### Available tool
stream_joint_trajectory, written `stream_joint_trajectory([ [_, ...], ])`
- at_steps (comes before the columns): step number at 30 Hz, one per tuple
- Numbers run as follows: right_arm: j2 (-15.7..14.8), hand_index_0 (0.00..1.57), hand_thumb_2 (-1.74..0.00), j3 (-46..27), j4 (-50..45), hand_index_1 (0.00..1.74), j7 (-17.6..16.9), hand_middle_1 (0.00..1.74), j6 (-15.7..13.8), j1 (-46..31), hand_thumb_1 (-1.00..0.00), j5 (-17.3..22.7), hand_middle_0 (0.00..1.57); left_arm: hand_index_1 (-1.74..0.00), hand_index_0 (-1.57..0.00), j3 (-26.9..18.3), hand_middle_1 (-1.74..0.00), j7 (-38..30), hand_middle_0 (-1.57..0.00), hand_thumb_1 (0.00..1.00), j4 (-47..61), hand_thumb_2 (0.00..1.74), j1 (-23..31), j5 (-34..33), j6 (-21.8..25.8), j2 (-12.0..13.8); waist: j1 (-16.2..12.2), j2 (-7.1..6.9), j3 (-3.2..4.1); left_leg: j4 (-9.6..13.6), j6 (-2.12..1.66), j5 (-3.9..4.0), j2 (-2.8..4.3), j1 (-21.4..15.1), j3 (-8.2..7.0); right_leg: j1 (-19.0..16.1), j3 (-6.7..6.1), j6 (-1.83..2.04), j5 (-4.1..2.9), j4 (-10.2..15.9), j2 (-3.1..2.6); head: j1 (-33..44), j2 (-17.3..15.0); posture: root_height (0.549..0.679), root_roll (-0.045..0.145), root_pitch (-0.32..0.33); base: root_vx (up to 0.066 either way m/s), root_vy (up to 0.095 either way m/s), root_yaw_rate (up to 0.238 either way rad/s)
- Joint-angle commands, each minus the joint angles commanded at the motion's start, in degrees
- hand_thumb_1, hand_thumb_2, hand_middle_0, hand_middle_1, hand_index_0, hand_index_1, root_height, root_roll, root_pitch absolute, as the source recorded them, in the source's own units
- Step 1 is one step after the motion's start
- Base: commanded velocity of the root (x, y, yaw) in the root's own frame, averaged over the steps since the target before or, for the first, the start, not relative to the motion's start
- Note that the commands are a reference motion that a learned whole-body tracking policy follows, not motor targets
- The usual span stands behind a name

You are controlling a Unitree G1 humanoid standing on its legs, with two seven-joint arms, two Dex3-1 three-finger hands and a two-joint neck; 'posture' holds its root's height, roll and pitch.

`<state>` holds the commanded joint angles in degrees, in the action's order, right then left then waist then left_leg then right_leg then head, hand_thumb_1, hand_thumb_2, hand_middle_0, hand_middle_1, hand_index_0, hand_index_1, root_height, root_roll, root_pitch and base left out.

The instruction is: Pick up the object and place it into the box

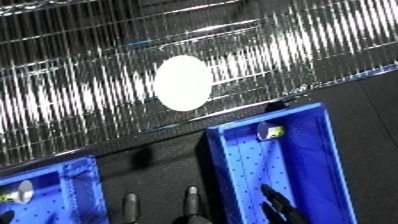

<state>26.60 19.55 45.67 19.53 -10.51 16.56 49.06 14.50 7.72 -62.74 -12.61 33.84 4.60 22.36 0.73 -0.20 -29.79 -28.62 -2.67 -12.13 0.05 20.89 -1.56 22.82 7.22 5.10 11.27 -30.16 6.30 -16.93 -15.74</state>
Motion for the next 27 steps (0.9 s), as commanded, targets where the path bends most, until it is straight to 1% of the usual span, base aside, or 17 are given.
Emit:
stream_joint_trajectory([
  [2, 1.12, 0.0, 0.0, 0.74, -9.15, 0.0, -4.22, 0.0, -2.92, -2.24, 0.0, -1.67, 0.0, 0.0, 0.0, 0.0, 0.0, -1.72, 0.0, 0.0, 1.05, 0.0, 0.98, -0.22, 0.41, 0.25, -0.84, -0.32, 0.0, -0.03, 0.02, -0.01, 0.25, -0.06, -0.41, 0.1, -0.29, -0.06, -0.03, 0.11, -0.17, 1.97, 0.65, 0.656, 0.041, 0.061, -0.017, 0.008, -0.205],
  [4, 2.12, 0.0, 0.0, 0.84, -18.72, 0.0, -8.47, 0.0, -6.6, -4.67, 0.0, -4.48, 0.0, 0.0, 0.0, -0.42, 0.0, -2.83, 0.0, 0.0, 1.3, 0.0, 1.8, -0.08, 0.99, 0.34, -1.86, -0.65, 0.0, 0.07, 0.07, 0.06, 0.53, -0.05, -0.89, 0.33, -0.67, -0.07, -0.01, 0.15, -0.4, 4.12, 1.34, 0.656, 0.041, 0.065, -0.025, 0.027, -0.223],
  [6, 3.23, 0.0, 0.0, 0.27, -27.03, 0.0, -11.76, 0.0, -10.3, -6.7, 0.0, -7.57, 0.0, 0.0, 0.0, -1.13, 0.0, -2.82, 0.0, 0.0, 0.41, 0.0, 2.28, 0.41, 1.81, 0.24, -2.9, -0.91, 0.0, 0.15, 0.12, 0.12, 0.82, 0.07, -1.38, 0.71, -1.11, -0.02, 0.09, 0.07, -0.66, 6.15, 2.16, 0.656, 0.04, 0.07, -0.029, 0.041, -0.204],
  [9, 4.89, 0.0, 0.0, -1.36, -35.95, 0.0, -15.16, 0.0, -15.39, -8.29, 0.0, -11.61, 0.0, 0.0, 0.0, -2.08, 0.0, -2.61, 0.0, 0.0, -1.64, 0.0, 2.59, 0.83, 3.01, -0.09, -4.09, -1.13, 0.0, 0.08, 0.15, 0.06, 1.22, 0.4, -2.03, 1.32, -1.65, 0.12, 0.3, -0.16, -1.01, 7.97, 2.92, 0.655, 0.039, 0.077, -0.027, 0.035, -0.16],
  [11, 5.72, 0.0, 0.0, -2.76, -40.73, 0.0, -17.18, 0.0, -17.6, -8.39, 0.0, -13.66, 0.0, 0.0, 0.0, -2.73, 0.0, -2.57, 0.0, 0.0, -3.2, 0.0, 2.69, 0.83, 3.67, -0.44, -4.61, -1.2, 0.0, -0.02, 0.11, -0.06, 1.44, 0.62, -2.38, 1.62, -1.87, 0.19, 0.46, -0.26, -1.13, 8.77, 3.41, 0.654, 0.039, 0.081, -0.022, 0.028, -0.108],
  [14, 6.66, 0.0, 0.0, -4.74, -46.45, 0.0, -19.53, 0.0, -19.68, -7.77, 0.0, -15.54, 0.0, 0.0, 0.0, -3.5, 0.0, -2.22, 0.0, 0.0, -5.35, 0.0, 2.81, 0.77, 4.55, -0.94, -5.03, -1.23, 0.01, -0.16, 0.04, -0.29, 1.7, 0.86, -2.78, 1.89, -2.06, 0.23, 0.7, -0.38, -1.2, 9.38, 3.85, 0.654, 0.039, 0.086, -0.016, 0.021, -0.061],
  [16, 7.23, 0.0, 0.0, -5.85, -49.63, 0.0, -20.36, 0.0, -20.04, -6.86, 0.0, -16.07, 0.0, 0.0, 0.0, -3.81, 0.0, -1.92, 0.0, 0.0, -6.21, 0.0, 2.77, 0.74, 4.94, -1.09, -5.08, -1.21, 0.01, -0.29, -0.03, -0.41, 1.82, 1.0, -2.95, 1.97, -2.09, 0.24, 0.84, -0.45, -1.17, 9.54, 4.5, 0.654, 0.038, 0.088, -0.008, 0.01, -0.013],
  [18, 7.97, 0.0, 0.0, -6.82, -52.62, 0.0, -21.04, 0.0, -19.51, -5.61, 0.0, -16.48, 0.0, 0.0, 0.0, -4.05, 0.0, -1.61, 0.0, 0.0, -6.81, 0.0, 2.5, 0.69, 5.08, -1.09, -5.0, -1.19, 0.0, -0.46, -0.12, -0.51, 1.92, 1.17, -3.08, 2.03, -2.04, 0.26, 0.92, -0.49, -1.09, 9.43, 4.76, 0.654, 0.039, 0.089, -0.005, 0.003, 0.021],
  [20, 8.94, 0.0, 0.0, -7.45, -54.68, 0.0, -22.11, 0.0, -17.88, -3.92, 0.0, -17.1, 0.0, 0.0, 0.0, -4.06, 0.0, -1.39, 0.0, 0.0, -7.03, 0.0, 2.03, 0.53, 4.86, -0.89, -4.72, -1.14, 0.0, -0.66, -0.2, -0.56, 1.98, 1.4, -3.12, 2.08, -1.89, 0.26, 0.92, -0.48, -0.98, 9.22, 4.6, 0.654, 0.039, 0.09, -0.006, -0.008, 0.058],
  [23, 10.32, 0.0, 0.0, -7.48, -55.29, 0.0, -24.47, 0.0, -14.7, -0.16, 0.0, -18.01, 0.0, 0.0, 0.0, -3.52, 0.0, -1.45, 0.0, 0.0, -6.99, 0.0, 1.28, 0.55, 4.48, -0.64, -4.02, -1.05, 0.0, -1.11, -0.3, -0.64, 2.01, 1.84, -3.03, 2.19, -1.55, 0.17, 0.91, -0.64, -0.78, 8.72, 4.73, 0.654, 0.039, 0.09, -0.002, -0.014, 0.078],
  [27, 11.35, 0.0, 0.0, -7.12, -54.54, 0.0, -26.67, 0.0, -10.77, 4.42, 0.0, -18.66, 0.0, 0.0, 0.0, -2.6, 0.0, -1.8, 0.0, 0.0, -6.23, 0.0, 0.7, 0.42, 3.66, -0.47, -2.87, -0.82, 0.0, -1.81, -0.39, -0.8, 1.89, 2.35, -2.61, 2.3, -1.04, -0.09, 1.12, -1.34, -0.48, 7.77, 3.81, 0.653, 0.04, 0.087, 0.018, -0.016, 0.108],
])
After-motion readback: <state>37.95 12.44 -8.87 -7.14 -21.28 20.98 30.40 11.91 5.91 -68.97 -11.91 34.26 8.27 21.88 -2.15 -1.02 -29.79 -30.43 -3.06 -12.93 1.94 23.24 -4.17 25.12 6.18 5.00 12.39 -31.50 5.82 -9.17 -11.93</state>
